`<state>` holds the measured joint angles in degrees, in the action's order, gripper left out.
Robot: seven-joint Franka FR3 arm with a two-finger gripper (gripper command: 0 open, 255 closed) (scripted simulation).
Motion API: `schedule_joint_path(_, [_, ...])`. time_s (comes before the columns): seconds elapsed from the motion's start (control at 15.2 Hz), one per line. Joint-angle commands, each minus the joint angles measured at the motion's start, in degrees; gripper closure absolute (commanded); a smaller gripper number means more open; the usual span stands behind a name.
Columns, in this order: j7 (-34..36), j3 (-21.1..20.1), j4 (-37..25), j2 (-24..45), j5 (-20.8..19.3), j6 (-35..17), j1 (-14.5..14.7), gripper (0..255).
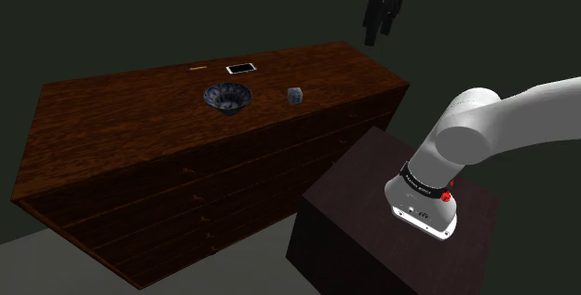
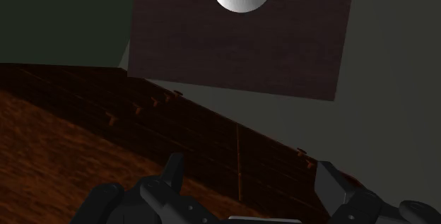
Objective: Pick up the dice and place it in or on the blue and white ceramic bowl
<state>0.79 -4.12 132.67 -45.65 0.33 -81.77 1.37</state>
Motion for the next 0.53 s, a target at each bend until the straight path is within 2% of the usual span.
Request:
schedule_joint_path(0.0, [0.00,0.00,0.00,0.00,0.00,0.00,0.00,0])
schedule_joint_path(0.46, [-3.92,2.84,5.89,7.33,-1.99,-14.33,-0.83,0])
